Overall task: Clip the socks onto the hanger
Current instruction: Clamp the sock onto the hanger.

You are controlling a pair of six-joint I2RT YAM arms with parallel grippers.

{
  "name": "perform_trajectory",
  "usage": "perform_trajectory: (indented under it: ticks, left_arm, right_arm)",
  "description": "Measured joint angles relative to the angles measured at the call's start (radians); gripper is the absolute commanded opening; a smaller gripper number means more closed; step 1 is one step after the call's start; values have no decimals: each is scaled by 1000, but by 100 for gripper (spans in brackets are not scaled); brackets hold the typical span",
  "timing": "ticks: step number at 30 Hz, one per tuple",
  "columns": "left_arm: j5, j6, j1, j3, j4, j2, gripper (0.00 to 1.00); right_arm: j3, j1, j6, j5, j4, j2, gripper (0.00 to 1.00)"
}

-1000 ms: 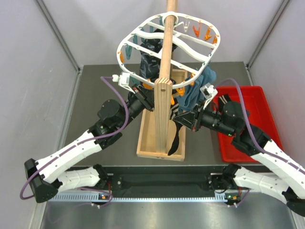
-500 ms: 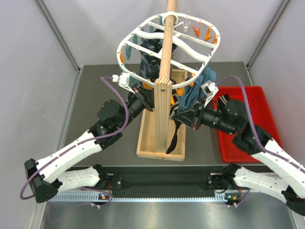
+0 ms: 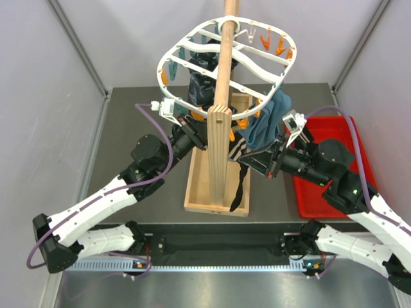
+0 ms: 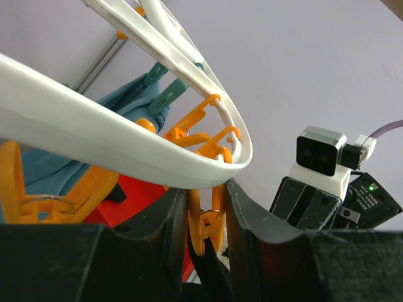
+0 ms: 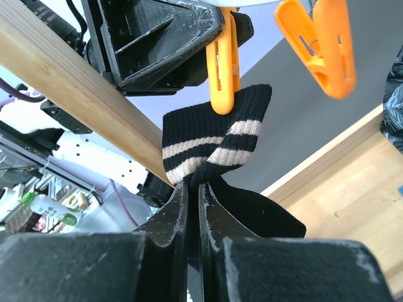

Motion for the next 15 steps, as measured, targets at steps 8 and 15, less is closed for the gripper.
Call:
perform_trajectory:
  ticks: [8, 15]
  left_arm:
    - [0, -3, 0, 0, 0, 0, 0]
    - [1, -3, 0, 0, 0, 0, 0]
  right_arm:
    - [0, 0, -2, -2, 3, 18, 0]
    - [-1, 0, -13, 6, 12, 45, 0]
